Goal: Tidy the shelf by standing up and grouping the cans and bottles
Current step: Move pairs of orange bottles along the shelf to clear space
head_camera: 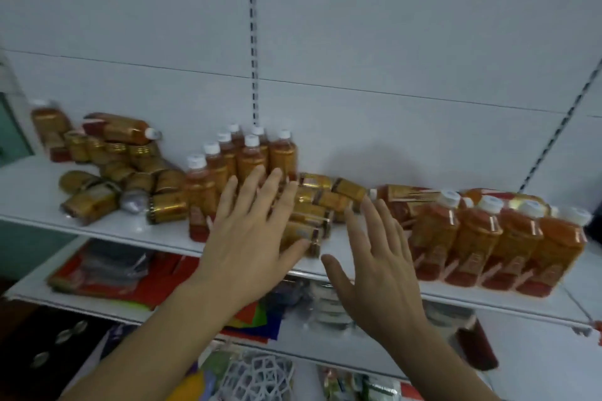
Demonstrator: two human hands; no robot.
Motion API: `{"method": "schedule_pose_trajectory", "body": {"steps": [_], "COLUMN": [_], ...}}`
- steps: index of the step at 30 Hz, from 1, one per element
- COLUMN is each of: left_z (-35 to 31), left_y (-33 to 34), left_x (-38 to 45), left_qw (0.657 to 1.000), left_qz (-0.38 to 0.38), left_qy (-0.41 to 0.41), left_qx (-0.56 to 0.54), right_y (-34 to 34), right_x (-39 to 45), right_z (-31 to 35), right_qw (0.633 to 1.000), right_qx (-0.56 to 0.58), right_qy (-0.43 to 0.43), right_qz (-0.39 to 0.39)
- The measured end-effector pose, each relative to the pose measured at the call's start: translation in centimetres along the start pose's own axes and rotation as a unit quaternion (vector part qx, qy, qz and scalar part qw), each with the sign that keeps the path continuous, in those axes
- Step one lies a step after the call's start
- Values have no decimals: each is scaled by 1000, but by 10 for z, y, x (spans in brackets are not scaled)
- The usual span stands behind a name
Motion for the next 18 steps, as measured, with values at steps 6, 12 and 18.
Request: {"method": "schedule_pose_trajectory", "body": {"steps": [6, 12, 18], "left_z": [131, 241, 339], "left_y": [22, 49, 82], "left_x": [-73, -118, -111], "left_qw": [993, 977, 967], "left_qz": [16, 49, 79], "left_qy": [-112, -194, -215], "left_qx": [32, 80, 115], "right_y": [64, 125, 190], "right_x": [35, 82, 143], "right_z": [138, 242, 316], "right_qw": [992, 978, 970], "right_qx": [55, 103, 155], "right_qy": [-106, -177, -185], "right_qz": [31, 38, 40]}}
Point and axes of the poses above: each hand's wrist, its own x-axis towards the middle knuckle, its own y-axis out of the palm, z = x × y, the point moved 4 cm from there along x, towards the middle knuckle, and after that the axes turned 10 degrees about x, right-handed, at the moved point
